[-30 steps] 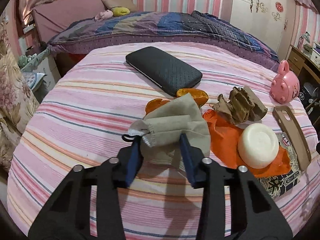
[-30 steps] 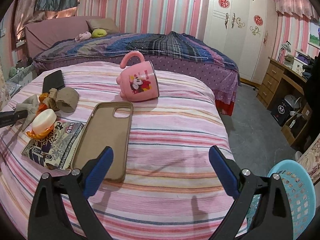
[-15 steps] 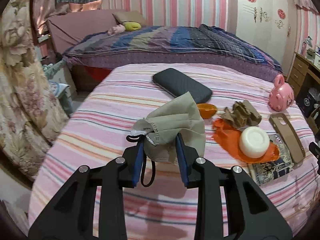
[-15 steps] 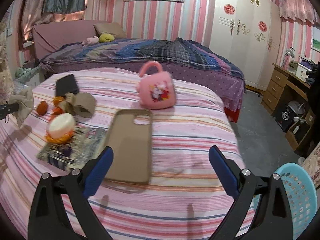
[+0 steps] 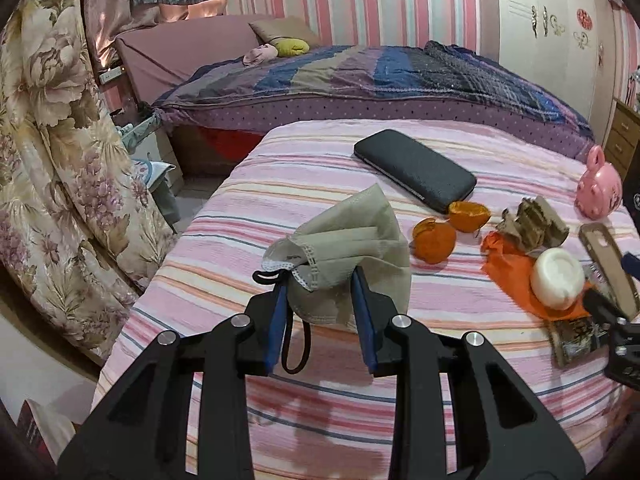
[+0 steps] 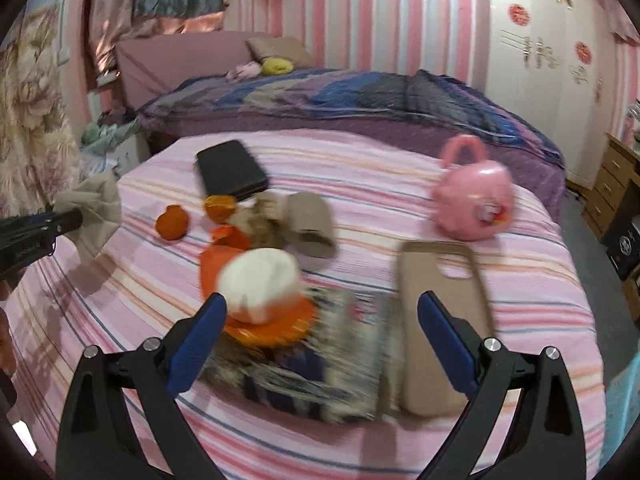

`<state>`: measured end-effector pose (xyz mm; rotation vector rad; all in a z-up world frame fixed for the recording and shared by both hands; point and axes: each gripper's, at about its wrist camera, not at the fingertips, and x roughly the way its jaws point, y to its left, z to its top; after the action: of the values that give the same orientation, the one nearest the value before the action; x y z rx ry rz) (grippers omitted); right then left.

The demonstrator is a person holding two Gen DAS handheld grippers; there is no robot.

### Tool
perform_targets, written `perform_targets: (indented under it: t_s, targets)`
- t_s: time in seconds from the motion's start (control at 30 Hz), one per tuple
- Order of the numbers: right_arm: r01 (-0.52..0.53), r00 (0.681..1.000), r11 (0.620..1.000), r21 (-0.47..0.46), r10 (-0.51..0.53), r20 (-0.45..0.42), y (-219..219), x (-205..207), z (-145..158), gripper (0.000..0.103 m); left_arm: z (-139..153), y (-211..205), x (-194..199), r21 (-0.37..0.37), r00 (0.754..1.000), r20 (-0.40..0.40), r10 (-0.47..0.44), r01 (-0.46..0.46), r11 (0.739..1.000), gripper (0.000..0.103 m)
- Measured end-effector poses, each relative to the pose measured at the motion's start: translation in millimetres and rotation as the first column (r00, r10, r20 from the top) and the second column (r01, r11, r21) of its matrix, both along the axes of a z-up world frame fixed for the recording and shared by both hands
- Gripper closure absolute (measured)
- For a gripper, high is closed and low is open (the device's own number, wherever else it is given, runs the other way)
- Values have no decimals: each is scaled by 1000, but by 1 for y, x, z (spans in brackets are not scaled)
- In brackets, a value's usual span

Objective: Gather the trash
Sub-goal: 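Grasp the white round disc on the orange plate with the right gripper while the left gripper holds the mask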

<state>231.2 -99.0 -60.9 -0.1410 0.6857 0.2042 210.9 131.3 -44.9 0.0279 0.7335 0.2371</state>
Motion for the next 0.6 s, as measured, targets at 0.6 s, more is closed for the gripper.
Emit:
perform_targets:
  t_s: [0.6]
  targets:
    - [-31,999,999,-11,31,-20,7,11,-3,42,2,1,1,-32,1000,-4,-13,13,999,74]
